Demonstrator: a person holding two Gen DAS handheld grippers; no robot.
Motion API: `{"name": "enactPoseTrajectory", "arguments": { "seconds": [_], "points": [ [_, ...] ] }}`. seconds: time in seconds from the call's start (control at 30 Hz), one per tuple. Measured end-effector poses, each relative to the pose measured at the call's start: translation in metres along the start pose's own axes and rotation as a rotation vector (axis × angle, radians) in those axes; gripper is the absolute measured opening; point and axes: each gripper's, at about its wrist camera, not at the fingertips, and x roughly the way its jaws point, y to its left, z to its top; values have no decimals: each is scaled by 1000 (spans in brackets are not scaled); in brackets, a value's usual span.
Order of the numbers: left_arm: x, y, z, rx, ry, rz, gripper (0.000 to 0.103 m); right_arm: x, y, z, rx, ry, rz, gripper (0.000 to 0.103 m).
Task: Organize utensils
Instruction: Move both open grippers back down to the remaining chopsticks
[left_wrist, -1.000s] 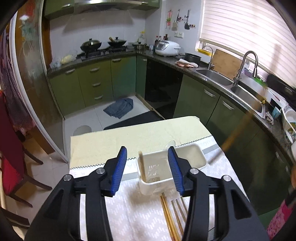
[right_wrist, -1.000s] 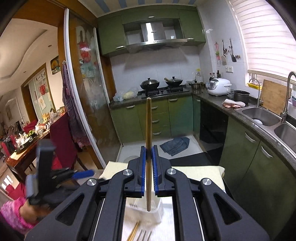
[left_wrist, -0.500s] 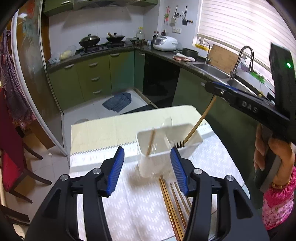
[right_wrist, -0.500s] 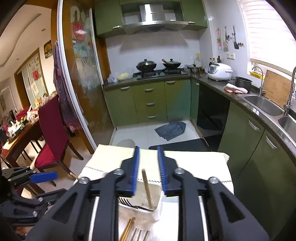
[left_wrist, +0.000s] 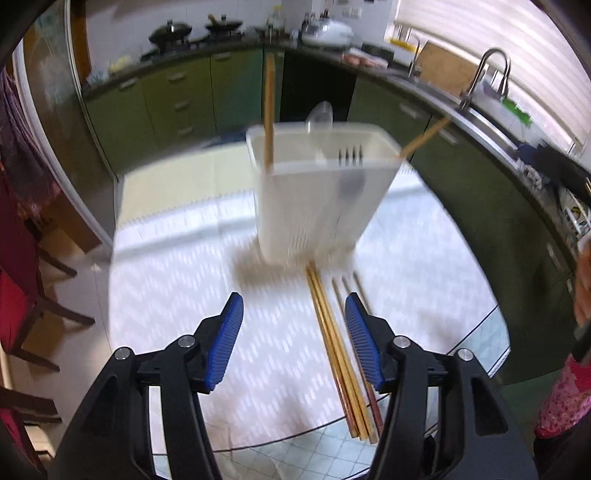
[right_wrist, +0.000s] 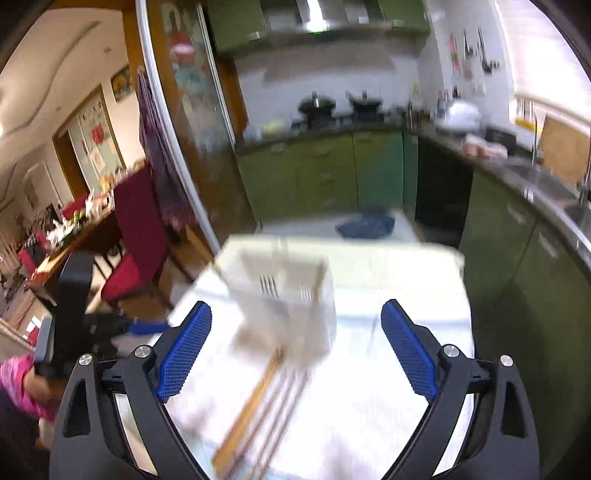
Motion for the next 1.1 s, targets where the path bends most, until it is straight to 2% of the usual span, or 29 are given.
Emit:
{"name": "enactPoseTrajectory", "arguments": {
  "seconds": [0.23,0.43,0.7,1.1],
  "points": [
    [72,-5,-19,-34,135,69,55,19,-44,-81,110,135,-67,92],
    [102,-11,-20,-60,207,112,53,28,-68,-118,149,183,-108,92],
    [113,-19,-14,-74,242,104,52,31,-77,-118,166,181,-82,92],
    [135,-34,-11,-57,281,134,52,33,-72,-114,157,184,-65,92]
  ]
}}
